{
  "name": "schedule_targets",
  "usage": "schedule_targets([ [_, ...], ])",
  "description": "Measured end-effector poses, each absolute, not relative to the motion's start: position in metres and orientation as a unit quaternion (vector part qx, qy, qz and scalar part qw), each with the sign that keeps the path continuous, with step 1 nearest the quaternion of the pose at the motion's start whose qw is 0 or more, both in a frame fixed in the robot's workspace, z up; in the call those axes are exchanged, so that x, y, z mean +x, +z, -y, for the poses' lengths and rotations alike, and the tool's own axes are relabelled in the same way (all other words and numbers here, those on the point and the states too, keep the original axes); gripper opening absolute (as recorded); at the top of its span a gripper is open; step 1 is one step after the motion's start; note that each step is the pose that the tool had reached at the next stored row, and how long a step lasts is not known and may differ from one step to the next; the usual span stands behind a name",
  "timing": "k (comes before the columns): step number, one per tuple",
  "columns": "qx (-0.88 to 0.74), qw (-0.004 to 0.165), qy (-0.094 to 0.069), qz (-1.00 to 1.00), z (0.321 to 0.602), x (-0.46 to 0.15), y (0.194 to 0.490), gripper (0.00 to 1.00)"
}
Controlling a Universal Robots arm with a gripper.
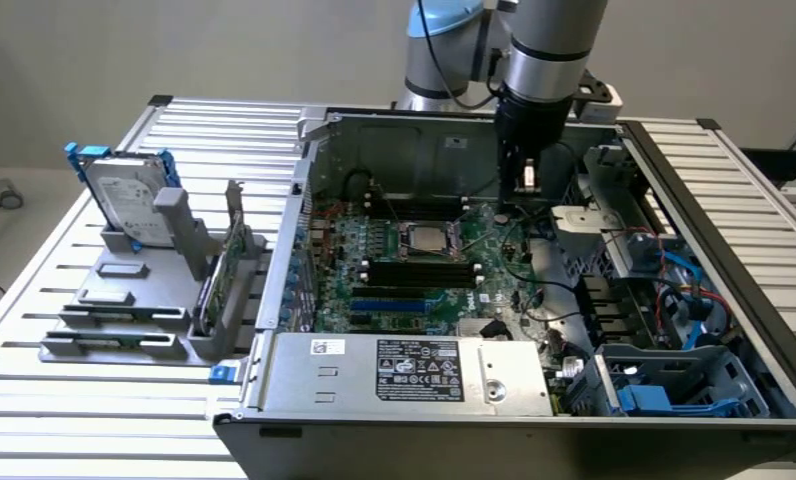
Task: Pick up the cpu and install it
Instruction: 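Close the cpu cover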
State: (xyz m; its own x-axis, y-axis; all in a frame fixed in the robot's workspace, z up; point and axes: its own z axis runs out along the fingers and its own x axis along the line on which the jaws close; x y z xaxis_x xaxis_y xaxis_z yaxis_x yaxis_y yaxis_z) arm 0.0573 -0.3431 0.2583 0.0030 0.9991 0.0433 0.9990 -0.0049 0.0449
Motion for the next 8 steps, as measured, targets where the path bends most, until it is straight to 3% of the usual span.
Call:
schedule_targets([
  [8,0.706,0.001,0.031,-0.708,0.343,0.061,0.244,0.11],
])
